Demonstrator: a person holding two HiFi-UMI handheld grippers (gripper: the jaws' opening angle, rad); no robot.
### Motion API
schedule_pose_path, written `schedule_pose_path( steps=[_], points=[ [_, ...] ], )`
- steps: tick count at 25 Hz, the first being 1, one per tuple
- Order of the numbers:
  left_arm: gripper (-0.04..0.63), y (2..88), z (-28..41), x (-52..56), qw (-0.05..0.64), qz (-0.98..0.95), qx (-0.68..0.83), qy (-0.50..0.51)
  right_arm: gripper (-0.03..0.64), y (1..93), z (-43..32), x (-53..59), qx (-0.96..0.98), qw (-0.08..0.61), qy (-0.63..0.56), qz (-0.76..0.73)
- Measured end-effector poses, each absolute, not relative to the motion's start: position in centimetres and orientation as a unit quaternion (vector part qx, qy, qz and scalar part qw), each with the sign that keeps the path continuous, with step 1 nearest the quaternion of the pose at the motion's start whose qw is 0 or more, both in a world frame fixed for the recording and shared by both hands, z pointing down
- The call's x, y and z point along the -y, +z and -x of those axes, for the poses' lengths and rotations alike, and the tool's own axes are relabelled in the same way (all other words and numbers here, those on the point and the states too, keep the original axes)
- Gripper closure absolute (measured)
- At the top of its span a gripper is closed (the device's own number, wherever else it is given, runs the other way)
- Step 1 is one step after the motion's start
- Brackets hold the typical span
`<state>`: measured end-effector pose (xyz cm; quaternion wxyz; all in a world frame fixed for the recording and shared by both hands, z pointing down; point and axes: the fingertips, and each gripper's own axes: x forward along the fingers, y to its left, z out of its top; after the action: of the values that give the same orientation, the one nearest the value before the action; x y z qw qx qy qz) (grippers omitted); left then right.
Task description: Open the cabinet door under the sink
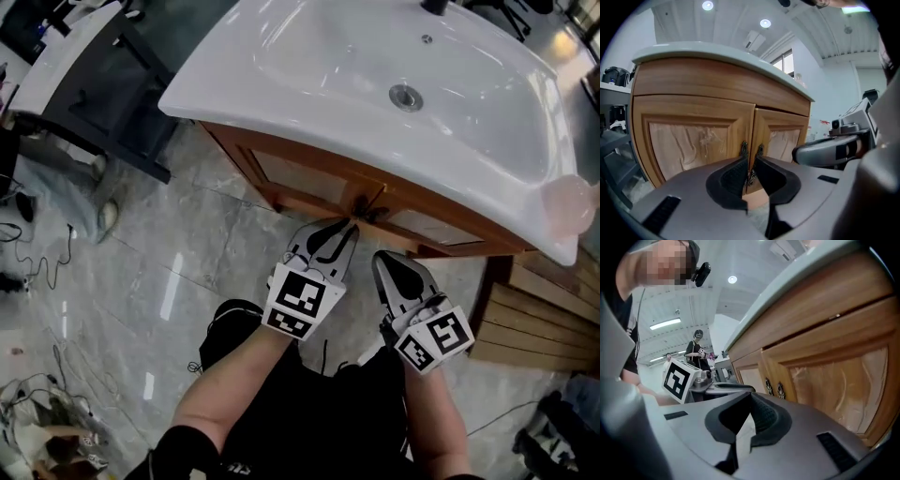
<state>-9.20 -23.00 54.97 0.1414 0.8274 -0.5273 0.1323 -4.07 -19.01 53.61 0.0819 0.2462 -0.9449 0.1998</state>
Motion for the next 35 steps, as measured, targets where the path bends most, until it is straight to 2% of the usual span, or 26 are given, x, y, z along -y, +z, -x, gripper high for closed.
schedule_pose_path(
  steps=[1,3,8,14,22,31,33,34,35],
  points=[
    [0.509,55.8,9.2,23.5,0.138,-0.828,0.527,0.132,0.603,54.7,4.1,19.3,0.947,0.074,0.195,-0.246],
    [0.462,57.1,9.0,24.4,0.132,-0.830,0.527,0.129,0.603,56.4,4.3,19.7,0.951,0.061,0.183,-0.242],
    [0.448,59.2,8.5,25.6,0.130,-0.825,0.536,0.123,0.603,59.1,3.6,19.3,0.958,0.045,0.160,-0.235],
    [0.484,60.1,8.8,26.2,0.129,-0.806,0.565,0.122,0.603,60.1,1.4,18.4,0.956,0.040,0.156,-0.247],
    [0.500,60.1,8.3,26.8,0.132,-0.798,0.573,0.132,0.602,59.3,-2.0,17.3,0.953,0.041,0.148,-0.260],
    [0.523,59.5,8.9,25.2,0.149,-0.814,0.551,0.108,0.601,59.4,-2.0,17.3,0.958,0.049,0.141,-0.245],
    [0.543,58.6,8.1,24.2,0.141,-0.837,0.521,0.089,0.601,59.7,-1.6,17.6,0.960,0.053,0.136,-0.240],
    [0.584,57.7,6.6,23.3,0.133,-0.860,0.486,0.075,0.600,59.9,-1.2,17.8,0.961,0.057,0.132,-0.236],
    [0.584,57.0,4.4,22.1,0.116,-0.883,0.449,0.075,0.592,60.4,-0.7,17.9,0.962,0.063,0.128,-0.231]
  ],
)
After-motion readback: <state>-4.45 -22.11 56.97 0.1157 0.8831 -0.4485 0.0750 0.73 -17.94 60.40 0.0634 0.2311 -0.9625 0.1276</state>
